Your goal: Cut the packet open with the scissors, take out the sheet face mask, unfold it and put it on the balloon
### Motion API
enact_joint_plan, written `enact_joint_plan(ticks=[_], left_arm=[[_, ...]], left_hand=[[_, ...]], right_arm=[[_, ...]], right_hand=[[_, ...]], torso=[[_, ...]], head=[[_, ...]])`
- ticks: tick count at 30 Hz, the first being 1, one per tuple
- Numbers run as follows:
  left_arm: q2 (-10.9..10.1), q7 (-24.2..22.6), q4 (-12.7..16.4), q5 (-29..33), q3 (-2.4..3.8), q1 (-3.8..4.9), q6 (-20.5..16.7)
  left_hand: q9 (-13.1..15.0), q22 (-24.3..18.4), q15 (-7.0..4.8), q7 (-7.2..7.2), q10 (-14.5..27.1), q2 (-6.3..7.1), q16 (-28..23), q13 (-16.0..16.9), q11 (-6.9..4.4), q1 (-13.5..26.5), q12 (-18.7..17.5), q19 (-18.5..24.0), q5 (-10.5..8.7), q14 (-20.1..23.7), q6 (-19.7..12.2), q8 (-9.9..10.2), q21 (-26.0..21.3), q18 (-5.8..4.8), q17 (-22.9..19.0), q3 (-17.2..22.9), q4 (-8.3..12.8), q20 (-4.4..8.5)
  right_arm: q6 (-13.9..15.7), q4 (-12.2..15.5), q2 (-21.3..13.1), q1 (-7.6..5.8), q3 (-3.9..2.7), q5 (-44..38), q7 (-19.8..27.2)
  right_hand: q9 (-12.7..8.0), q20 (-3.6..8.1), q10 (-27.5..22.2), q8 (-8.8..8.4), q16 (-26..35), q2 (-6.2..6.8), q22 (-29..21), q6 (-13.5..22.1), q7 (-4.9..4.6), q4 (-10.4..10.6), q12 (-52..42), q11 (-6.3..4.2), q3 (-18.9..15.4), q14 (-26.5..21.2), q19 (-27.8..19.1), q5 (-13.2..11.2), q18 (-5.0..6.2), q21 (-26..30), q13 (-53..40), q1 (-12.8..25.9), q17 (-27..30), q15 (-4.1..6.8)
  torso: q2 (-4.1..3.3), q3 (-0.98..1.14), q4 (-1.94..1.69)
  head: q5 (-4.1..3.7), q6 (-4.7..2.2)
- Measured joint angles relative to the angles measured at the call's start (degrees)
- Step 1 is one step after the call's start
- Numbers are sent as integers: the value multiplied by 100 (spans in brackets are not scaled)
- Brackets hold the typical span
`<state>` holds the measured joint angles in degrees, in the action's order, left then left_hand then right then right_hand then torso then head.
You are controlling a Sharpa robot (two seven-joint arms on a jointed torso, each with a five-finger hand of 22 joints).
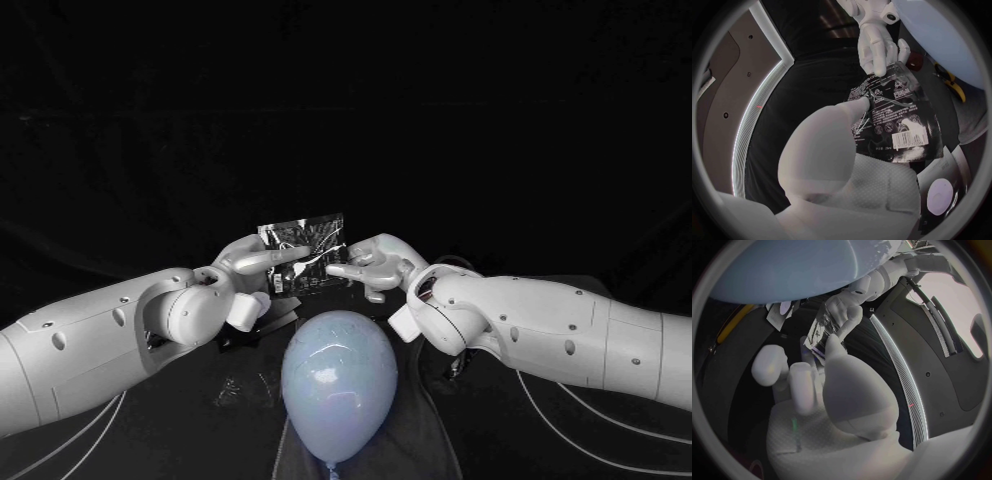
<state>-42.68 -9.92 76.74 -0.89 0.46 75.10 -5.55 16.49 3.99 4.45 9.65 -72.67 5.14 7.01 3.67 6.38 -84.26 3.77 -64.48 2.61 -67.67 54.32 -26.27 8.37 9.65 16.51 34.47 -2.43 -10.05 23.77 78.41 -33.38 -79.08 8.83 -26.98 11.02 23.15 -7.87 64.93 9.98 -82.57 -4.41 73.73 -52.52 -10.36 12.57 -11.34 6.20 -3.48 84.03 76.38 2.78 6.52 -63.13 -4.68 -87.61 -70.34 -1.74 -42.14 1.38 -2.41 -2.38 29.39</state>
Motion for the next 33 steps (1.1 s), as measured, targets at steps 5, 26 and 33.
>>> enact_joint_plan(ticks=[5,26,33], left_arm=[[22,-18,0,31,0,0,-71],[38,-151,-135,-126,-2,3,-449],[-19,-221,-381,-662,-2,5,-475]], left_hand=[[0,0,6,-1,0,0,-25,0,0,-1,0,21,-11,15,-1,0,0,-2,0,9,9,-20],[387,-48,461,255,1192,575,-332,-7,408,538,1,1397,36,1332,-791,791,-488,-41,-119,-321,46,-592],[240,-92,674,149,1746,796,-332,-5,596,713,1,2874,36,2137,-1220,1057,-531,-267,-217,-828,-35,-666]], right_arm=[[52,6,10,2,-19,187,83],[294,-1,-100,4,-67,510,215],[165,-80,-170,-36,-73,247,13]], right_hand=[[71,215,672,244,-37,-284,121,-520,319,-181,-64,-265,407,-11,215,-17,-45,-385,-8,-372,-122,253],[320,377,1484,673,-43,576,119,-677,435,-527,572,-309,2974,-20,333,-12,-172,-708,-50,810,-159,359],[434,377,1543,712,-42,615,118,-676,436,-691,609,-344,3236,-20,332,-14,-173,-707,-72,992,-172,358]], torso=[[0,1,-1],[4,1,3],[4,-2,2]], head=[[3,13],[-27,40],[-51,18]])
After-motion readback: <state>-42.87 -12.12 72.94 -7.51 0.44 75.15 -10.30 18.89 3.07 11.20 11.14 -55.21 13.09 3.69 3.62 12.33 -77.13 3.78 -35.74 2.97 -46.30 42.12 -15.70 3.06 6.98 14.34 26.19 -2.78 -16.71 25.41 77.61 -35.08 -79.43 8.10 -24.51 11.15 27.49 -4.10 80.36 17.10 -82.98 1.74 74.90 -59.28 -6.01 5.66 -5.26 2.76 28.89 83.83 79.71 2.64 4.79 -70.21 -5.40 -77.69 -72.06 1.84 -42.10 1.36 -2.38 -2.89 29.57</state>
